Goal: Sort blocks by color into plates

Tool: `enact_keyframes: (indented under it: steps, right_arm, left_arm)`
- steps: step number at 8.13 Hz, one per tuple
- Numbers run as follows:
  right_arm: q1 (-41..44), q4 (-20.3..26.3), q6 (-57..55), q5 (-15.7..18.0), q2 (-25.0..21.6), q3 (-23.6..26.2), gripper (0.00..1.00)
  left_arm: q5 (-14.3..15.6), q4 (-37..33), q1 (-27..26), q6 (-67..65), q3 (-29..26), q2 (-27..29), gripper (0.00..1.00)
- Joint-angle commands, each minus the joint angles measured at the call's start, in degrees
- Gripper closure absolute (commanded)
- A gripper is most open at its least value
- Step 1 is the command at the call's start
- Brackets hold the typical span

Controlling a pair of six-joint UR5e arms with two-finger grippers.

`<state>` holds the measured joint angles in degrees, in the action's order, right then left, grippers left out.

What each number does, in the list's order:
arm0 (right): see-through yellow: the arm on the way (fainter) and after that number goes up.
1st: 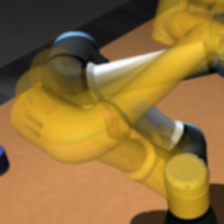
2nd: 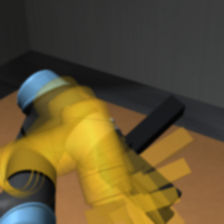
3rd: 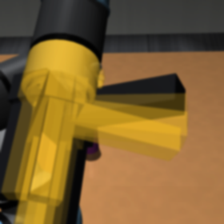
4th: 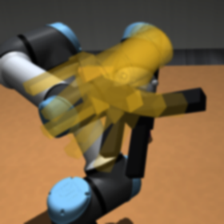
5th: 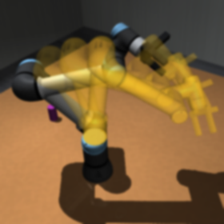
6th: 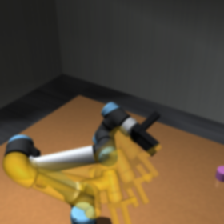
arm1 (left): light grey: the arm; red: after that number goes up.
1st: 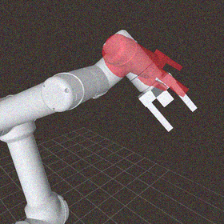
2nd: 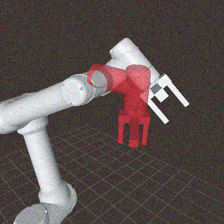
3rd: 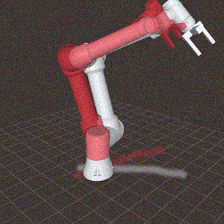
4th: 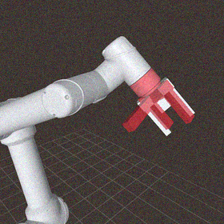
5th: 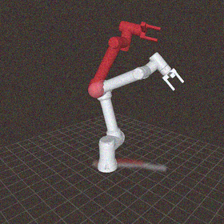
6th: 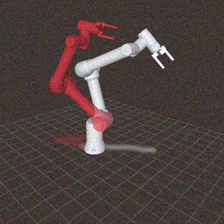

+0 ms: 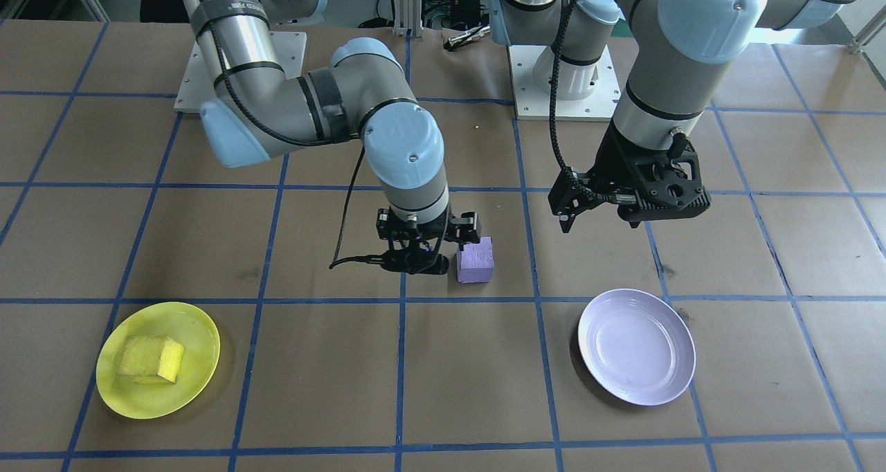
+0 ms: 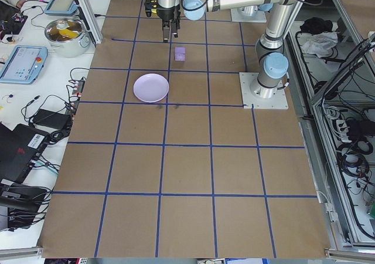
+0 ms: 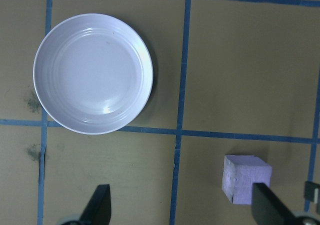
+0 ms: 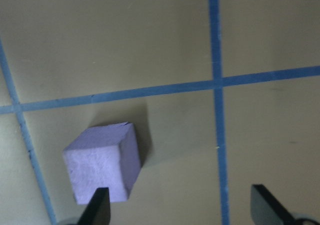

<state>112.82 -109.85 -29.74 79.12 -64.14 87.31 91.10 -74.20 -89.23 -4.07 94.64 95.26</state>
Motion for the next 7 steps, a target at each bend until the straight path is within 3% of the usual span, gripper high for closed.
enact_keyframes:
  steps: [1, 4, 5, 7]
  right_arm:
    - [-10.04, 10.40, 4.85, 7.59, -7.20, -0.04, 0.00]
    - [-19.36, 20.26, 9.96, 10.42, -16.96, -0.13, 0.00]
    - [-19.74, 20.55, 10.66, 10.79, -19.07, -0.13, 0.00]
    - [-19.74, 20.38, 11.02, 10.10, -22.68, 0.40, 0.00]
  left_arm:
    - [-0.31, 0.11, -1.64, -2.87, 0.11, 1.50, 0.00]
    - [-0.83, -0.67, -9.90, -5.51, 0.55, 5.01, 0.00]
    - [-3.10, -0.07, -11.13, -5.60, 2.03, 7.20, 0.00]
    - [-4.00, 0.03, -11.76, -5.25, 4.41, 9.50, 0.00]
